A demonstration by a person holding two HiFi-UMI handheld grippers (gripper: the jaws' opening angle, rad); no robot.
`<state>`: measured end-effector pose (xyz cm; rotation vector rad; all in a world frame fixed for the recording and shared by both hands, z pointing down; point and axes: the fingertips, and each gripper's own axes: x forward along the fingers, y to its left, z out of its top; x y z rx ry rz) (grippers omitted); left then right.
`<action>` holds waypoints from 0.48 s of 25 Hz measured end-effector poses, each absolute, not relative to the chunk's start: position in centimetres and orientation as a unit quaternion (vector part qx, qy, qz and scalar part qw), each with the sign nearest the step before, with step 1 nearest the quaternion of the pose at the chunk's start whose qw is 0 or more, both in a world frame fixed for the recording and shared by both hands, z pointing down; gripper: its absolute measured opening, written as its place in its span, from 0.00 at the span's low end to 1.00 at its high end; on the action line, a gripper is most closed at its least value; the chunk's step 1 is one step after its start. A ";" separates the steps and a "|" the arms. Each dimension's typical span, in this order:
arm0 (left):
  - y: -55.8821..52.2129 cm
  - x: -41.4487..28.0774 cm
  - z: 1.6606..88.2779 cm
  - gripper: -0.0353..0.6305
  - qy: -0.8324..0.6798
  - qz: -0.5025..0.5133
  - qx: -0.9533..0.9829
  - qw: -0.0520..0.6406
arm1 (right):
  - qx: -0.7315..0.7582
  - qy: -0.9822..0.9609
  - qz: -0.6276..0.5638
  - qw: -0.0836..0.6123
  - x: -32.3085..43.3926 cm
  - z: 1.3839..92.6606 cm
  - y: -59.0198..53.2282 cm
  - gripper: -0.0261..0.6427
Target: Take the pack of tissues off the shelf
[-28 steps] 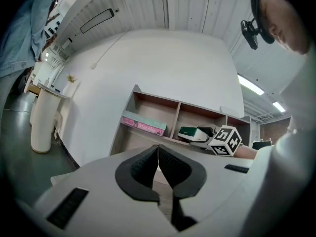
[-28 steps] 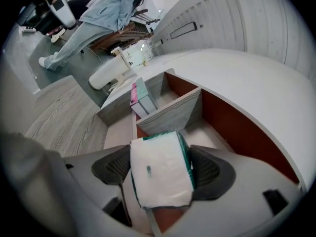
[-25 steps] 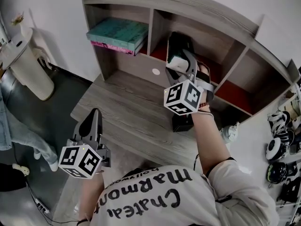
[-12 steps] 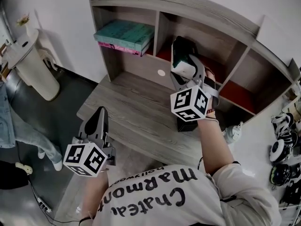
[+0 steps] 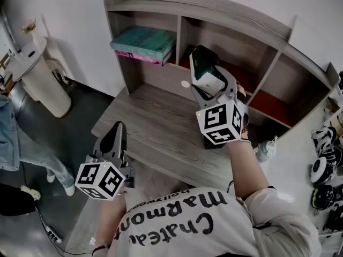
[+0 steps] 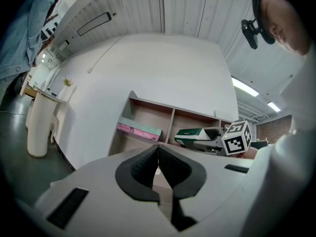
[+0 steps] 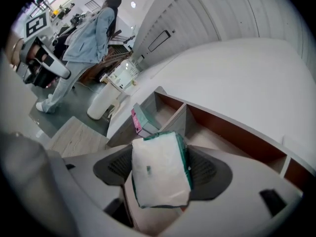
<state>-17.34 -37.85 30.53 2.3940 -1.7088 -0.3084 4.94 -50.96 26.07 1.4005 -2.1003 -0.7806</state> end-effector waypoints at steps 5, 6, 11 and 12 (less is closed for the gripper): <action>-37.3 -17.3 30.5 0.08 -0.572 -0.106 0.808 0.094 | 0.496 -0.799 -0.269 0.208 3.5 25.0 -49.1 0.54; -37.3 -17.2 30.6 0.08 -0.571 -0.106 0.808 0.095 | 0.492 -0.805 -0.265 0.200 3.2 24.9 -48.7 0.54; -36.7 -17.0 31.0 0.08 -0.567 -0.107 0.811 0.098 | 0.474 -0.839 -0.213 0.163 2.0 25.2 -47.0 0.54; -36.5 -17.0 31.1 0.08 -0.567 -0.108 0.811 0.099 | 0.471 -0.842 -0.206 0.163 1.8 25.4 -46.7 0.54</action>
